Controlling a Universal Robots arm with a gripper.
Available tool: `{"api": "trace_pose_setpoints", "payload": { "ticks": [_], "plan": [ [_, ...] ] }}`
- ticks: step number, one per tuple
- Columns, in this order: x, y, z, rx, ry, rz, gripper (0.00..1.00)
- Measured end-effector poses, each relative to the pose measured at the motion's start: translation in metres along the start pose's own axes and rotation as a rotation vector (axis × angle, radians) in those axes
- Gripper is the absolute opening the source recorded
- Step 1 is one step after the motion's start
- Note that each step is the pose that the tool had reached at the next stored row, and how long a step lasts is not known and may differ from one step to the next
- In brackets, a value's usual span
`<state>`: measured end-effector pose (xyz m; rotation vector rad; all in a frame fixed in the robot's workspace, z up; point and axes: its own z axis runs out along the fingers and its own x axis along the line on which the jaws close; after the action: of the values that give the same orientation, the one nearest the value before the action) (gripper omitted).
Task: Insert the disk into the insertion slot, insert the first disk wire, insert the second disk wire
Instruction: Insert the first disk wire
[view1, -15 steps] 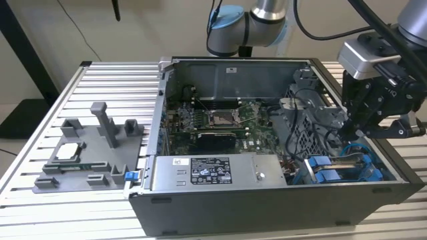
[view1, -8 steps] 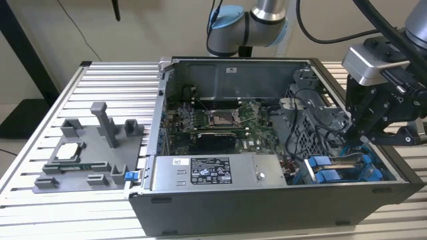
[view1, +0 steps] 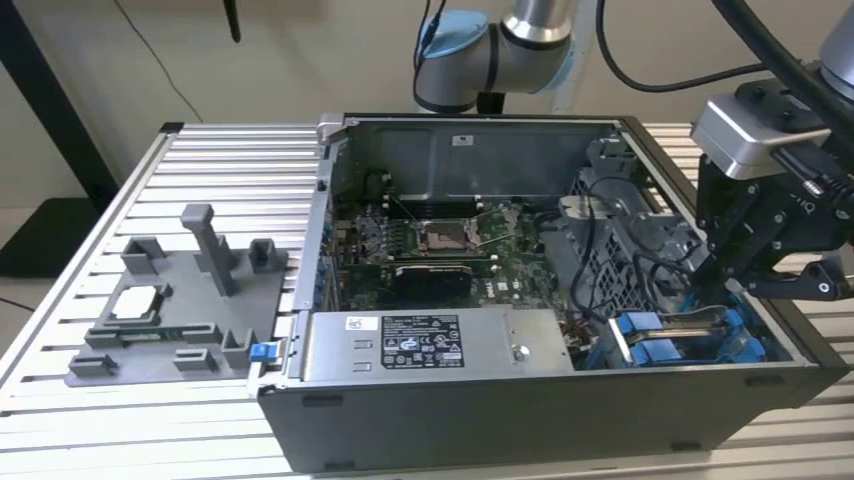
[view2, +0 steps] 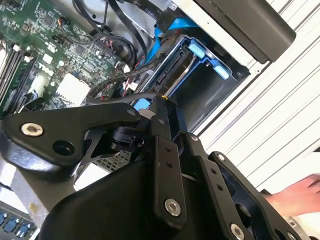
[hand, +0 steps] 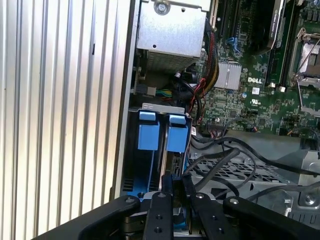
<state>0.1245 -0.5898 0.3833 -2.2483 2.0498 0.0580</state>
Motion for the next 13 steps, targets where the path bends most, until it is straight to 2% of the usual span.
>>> {"api": "trace_pose_setpoints", "payload": {
  "ticks": [9,11,13],
  "plan": [
    [0.0000,-0.0002,0.0001,-0.0006,0.0000,0.000,0.00],
    [0.0001,-0.0004,0.0003,-0.0065,-0.0006,0.000,0.00],
    [0.0002,-0.0004,0.0009,-0.0202,-0.0020,0.002,0.00]
  ]
}}
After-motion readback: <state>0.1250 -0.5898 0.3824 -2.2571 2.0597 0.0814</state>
